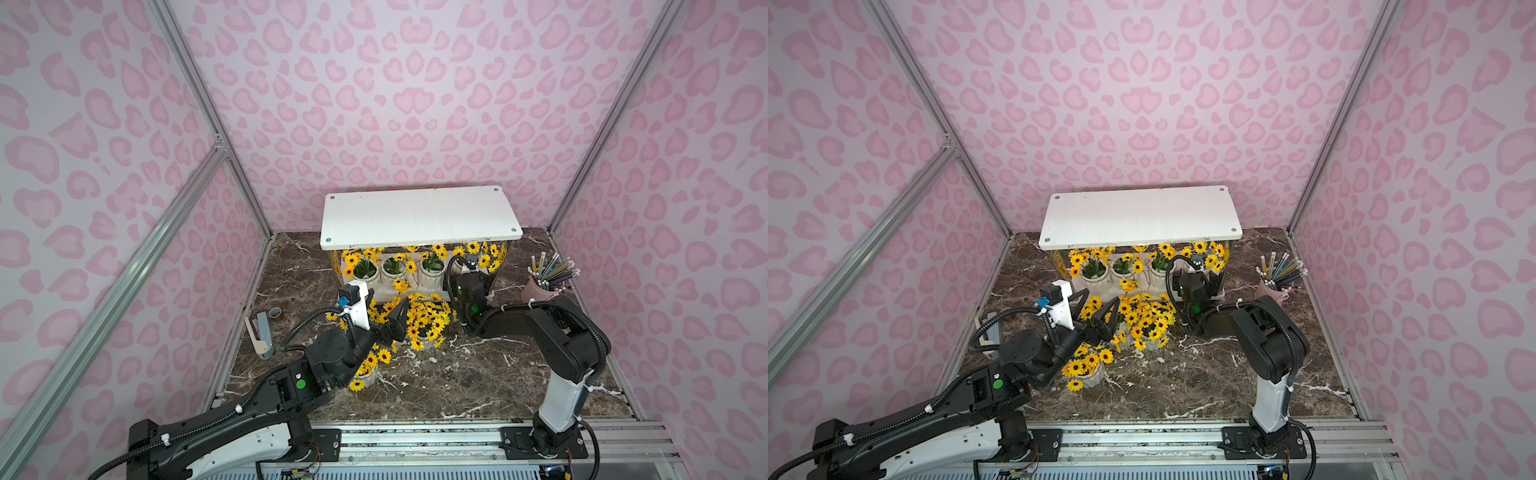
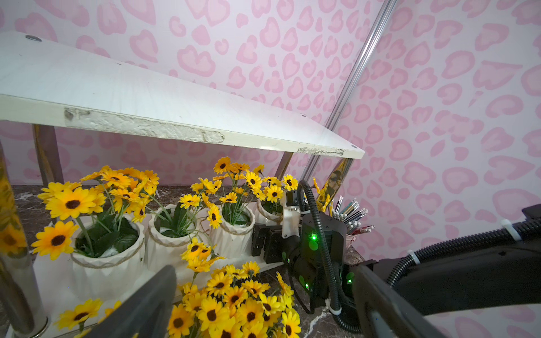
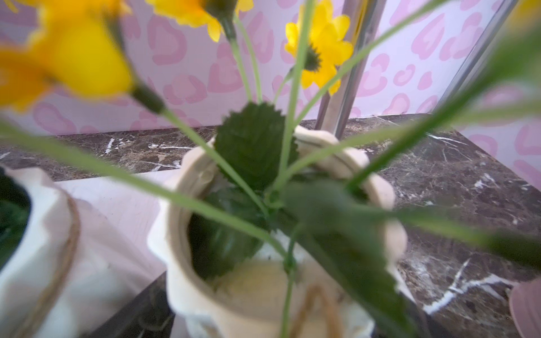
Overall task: Take the sunflower pots off the shelves
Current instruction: Pick up the sunflower pot from the shelf.
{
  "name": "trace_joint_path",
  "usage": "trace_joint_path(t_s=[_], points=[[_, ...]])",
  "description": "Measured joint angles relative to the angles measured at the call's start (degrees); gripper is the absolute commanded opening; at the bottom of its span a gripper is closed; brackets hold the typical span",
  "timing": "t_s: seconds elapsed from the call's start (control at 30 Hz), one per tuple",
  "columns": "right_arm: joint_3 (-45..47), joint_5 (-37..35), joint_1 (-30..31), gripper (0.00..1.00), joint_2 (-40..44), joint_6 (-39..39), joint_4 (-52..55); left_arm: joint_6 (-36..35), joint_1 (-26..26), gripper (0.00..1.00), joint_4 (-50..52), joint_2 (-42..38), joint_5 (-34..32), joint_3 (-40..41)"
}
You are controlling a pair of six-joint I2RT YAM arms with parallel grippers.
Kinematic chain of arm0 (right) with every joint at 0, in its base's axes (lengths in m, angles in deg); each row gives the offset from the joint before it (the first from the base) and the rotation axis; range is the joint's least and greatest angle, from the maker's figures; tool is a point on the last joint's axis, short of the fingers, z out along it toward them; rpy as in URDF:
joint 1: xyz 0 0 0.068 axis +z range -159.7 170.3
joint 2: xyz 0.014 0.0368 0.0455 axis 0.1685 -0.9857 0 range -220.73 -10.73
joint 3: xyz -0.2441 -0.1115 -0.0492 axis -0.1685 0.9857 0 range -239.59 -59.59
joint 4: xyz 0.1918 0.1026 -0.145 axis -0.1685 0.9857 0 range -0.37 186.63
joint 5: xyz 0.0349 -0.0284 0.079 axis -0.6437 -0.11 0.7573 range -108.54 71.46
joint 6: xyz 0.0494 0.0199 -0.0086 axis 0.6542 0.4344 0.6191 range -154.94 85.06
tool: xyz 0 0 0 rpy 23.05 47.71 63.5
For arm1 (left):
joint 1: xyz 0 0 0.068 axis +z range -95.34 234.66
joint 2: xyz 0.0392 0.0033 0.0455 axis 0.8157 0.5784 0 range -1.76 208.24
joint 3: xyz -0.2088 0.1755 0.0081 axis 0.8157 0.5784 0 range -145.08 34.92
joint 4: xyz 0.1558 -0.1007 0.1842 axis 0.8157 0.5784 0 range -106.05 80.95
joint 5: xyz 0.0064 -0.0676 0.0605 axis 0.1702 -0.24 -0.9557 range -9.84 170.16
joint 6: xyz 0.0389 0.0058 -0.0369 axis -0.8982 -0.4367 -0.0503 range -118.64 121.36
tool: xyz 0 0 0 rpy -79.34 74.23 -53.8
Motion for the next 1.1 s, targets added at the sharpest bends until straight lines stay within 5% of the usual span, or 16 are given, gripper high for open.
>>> trace_joint_path(t_s=[1.1], points=[[-2.91,4.9,-2.84,0.98,0.2,-0.37,1.84,-1.9,0.0,0.96,-2.58,0.46,0.0,0.02]])
